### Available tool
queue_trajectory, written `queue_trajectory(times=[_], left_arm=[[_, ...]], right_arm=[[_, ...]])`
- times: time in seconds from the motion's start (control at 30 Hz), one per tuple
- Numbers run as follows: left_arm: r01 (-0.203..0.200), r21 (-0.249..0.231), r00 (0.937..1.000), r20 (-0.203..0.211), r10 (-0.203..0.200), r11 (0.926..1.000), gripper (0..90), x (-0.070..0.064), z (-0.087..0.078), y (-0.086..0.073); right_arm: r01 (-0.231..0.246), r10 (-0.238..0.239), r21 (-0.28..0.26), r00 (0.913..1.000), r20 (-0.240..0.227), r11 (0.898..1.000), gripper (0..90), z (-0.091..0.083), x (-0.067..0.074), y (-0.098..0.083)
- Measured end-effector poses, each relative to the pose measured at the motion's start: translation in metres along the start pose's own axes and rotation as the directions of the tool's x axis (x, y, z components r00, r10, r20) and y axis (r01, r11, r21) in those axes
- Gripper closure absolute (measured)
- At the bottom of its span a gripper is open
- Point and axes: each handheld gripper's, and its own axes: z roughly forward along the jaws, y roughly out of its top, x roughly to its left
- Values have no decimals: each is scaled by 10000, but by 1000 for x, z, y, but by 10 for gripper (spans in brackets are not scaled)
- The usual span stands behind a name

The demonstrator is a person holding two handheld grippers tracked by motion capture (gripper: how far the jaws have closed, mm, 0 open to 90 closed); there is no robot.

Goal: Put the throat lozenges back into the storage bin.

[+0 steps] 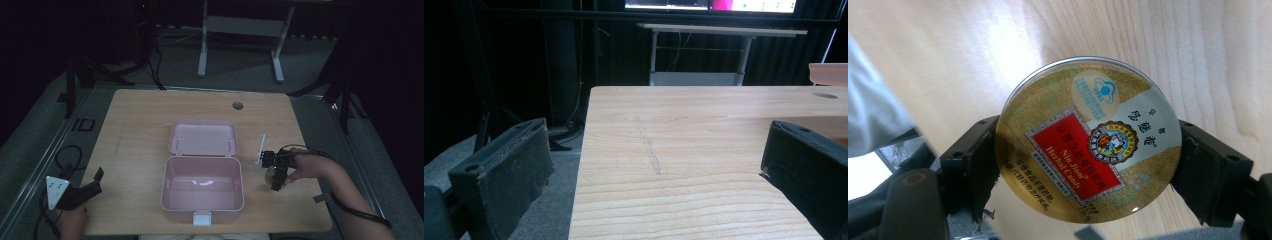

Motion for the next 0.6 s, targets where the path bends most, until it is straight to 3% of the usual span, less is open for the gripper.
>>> queue_trajectory(times=[0.33,0.4,0.6], left_arm=[[10,-19,10000,-12,-10,10000,4,0,0,0],[8,-12,10000,-12,-8,10000,4,0,0,0],[15,-9,10000,-12,-15,10000,4,0,0,0]], right_arm=[[150,-138,-474,9996,248,9988,199,-65,17,-7],[346,-330,-451,9988,350,9984,199,-73,20,-7],[314,-300,-376,9988,375,9988,200,-82,27,-2]])
